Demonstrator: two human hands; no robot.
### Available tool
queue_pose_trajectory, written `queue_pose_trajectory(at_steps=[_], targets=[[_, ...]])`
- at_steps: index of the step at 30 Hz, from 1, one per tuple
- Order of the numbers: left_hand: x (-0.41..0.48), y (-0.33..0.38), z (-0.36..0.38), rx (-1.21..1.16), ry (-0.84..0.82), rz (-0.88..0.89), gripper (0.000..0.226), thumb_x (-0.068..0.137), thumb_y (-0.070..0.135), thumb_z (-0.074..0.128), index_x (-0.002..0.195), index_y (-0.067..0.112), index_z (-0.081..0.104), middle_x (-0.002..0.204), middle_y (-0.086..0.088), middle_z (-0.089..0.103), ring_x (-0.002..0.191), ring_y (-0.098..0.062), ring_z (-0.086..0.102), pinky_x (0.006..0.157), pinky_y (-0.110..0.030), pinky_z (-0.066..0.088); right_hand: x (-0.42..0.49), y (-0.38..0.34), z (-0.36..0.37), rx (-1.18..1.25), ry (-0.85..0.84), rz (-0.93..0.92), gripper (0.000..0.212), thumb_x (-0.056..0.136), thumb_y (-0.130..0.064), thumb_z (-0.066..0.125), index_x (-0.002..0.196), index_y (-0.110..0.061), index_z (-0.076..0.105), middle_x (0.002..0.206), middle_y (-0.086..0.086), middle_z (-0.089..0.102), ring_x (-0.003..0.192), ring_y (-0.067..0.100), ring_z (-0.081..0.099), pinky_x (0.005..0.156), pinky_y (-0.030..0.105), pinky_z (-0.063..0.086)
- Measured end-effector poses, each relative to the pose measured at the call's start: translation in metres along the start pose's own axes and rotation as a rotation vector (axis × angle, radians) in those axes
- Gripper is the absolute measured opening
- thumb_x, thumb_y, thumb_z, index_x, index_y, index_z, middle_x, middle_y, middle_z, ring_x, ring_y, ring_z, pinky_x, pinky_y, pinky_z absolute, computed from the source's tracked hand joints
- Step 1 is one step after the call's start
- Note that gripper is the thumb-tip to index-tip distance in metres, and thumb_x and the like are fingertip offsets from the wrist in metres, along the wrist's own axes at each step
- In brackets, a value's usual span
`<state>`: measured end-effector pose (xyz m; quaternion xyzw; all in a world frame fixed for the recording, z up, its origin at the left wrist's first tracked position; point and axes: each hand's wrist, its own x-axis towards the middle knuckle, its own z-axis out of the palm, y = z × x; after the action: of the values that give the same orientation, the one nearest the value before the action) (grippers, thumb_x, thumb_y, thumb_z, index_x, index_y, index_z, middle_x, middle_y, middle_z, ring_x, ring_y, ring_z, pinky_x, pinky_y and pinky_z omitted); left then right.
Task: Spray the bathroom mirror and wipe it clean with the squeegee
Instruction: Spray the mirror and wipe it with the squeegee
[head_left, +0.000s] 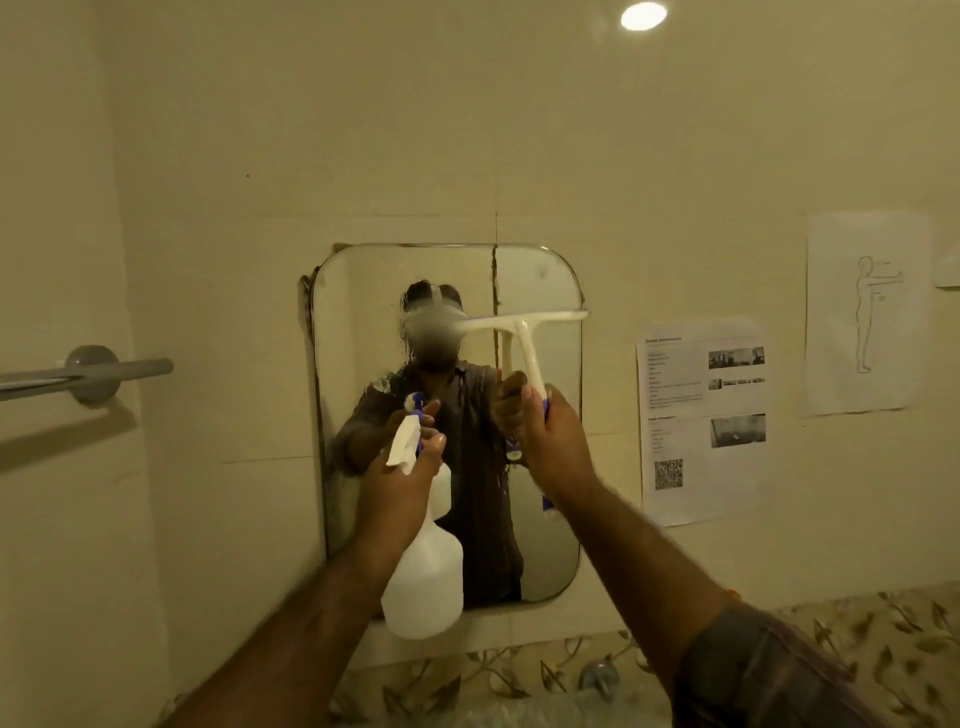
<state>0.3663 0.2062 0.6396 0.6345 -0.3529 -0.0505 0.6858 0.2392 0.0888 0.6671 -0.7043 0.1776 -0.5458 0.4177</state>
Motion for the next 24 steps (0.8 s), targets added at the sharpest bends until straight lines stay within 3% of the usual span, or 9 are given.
queue_pose_trajectory(at_steps=[2,6,9,12,15,17,19,21,24], targets=[[0.0,-0.004,0.0,0.013,0.01,-0.008,0.059,0.086,0.051,0.056,0.133,0.017,0.051,0.119,-0.008,0.064,0.104,-0.023,0.059,0.075,-0.026,0.043,-0.029,0.036,0.004,-0.038,0.008,0.056,0.028,0.103,-0.042,0.047,0.116,-0.022,0.062,0.099,0.004,0.072,0.09,0.019,0.071,0.081,0.039,0.063],[-0.005,-0.013,0.004,0.104,0.07,0.005,0.049,0.088,0.049,0.055,0.123,0.015,0.058,0.103,-0.002,0.066,0.076,-0.007,0.055,0.056,-0.016,0.033,-0.099,0.105,0.013,-0.089,-0.008,0.272,0.021,0.098,-0.049,0.049,0.1,-0.034,0.063,0.085,-0.001,0.072,0.075,0.008,0.071,0.066,0.023,0.057],[-0.007,-0.018,0.006,0.113,0.085,0.001,0.047,0.088,0.046,0.057,0.123,0.014,0.056,0.098,0.0,0.06,0.08,-0.012,0.058,0.067,-0.023,0.041,-0.149,0.147,0.014,-0.157,0.0,0.452,0.02,0.099,-0.046,0.052,0.096,-0.031,0.064,0.076,-0.001,0.07,0.069,0.001,0.069,0.056,0.013,0.051],[-0.01,-0.021,0.005,0.145,0.123,-0.018,0.051,0.086,0.048,0.059,0.125,0.015,0.053,0.097,0.001,0.055,0.081,-0.015,0.053,0.073,-0.031,0.042,-0.189,0.173,0.011,-0.238,0.018,0.57,0.026,0.1,-0.038,0.054,0.104,-0.018,0.069,0.079,-0.001,0.068,0.083,0.018,0.069,0.071,0.025,0.051],[-0.015,-0.023,0.004,0.139,0.113,-0.04,0.054,0.085,0.05,0.06,0.125,0.015,0.053,0.096,0.0,0.056,0.082,-0.016,0.053,0.073,-0.033,0.043,-0.213,0.184,0.0,-0.264,-0.021,0.697,0.036,0.102,-0.032,0.052,0.123,-0.006,0.066,0.114,0.012,0.071,0.115,0.028,0.065,0.093,0.026,0.049],[-0.018,-0.023,0.004,0.158,0.126,-0.053,0.056,0.084,0.051,0.06,0.125,0.013,0.053,0.097,-0.003,0.057,0.081,-0.018,0.053,0.071,-0.033,0.043,-0.217,0.173,-0.007,-0.268,-0.009,0.657,0.035,0.101,-0.029,0.055,0.125,-0.006,0.067,0.111,0.005,0.07,0.115,0.025,0.065,0.091,0.023,0.049],[-0.019,-0.019,0.005,0.155,0.13,-0.032,0.056,0.085,0.05,0.06,0.125,0.012,0.053,0.099,-0.005,0.058,0.082,-0.02,0.053,0.071,-0.033,0.042,-0.2,0.135,-0.015,-0.247,0.055,0.563,0.031,0.099,-0.035,0.057,0.117,-0.013,0.071,0.088,-0.005,0.069,0.091,0.016,0.068,0.07,0.017,0.047],[-0.016,-0.01,0.006,0.124,0.103,-0.018,0.054,0.085,0.048,0.06,0.125,0.012,0.055,0.1,-0.003,0.059,0.088,-0.022,0.056,0.072,-0.031,0.041,-0.16,0.083,-0.021,-0.126,0.051,0.434,0.027,0.099,-0.043,0.052,0.102,-0.022,0.069,0.074,-0.005,0.067,0.068,0.005,0.065,0.059,0.016,0.048],[-0.016,0.005,0.009,0.131,0.07,-0.033,0.055,0.086,0.05,0.058,0.123,0.009,0.056,0.1,-0.004,0.061,0.082,-0.017,0.055,0.058,-0.02,0.036,-0.079,0.008,-0.034,-0.017,0.085,0.137,0.026,0.101,-0.045,0.046,0.087,-0.031,0.063,0.062,-0.012,0.064,0.051,-0.002,0.057,0.047,0.013,0.046]])
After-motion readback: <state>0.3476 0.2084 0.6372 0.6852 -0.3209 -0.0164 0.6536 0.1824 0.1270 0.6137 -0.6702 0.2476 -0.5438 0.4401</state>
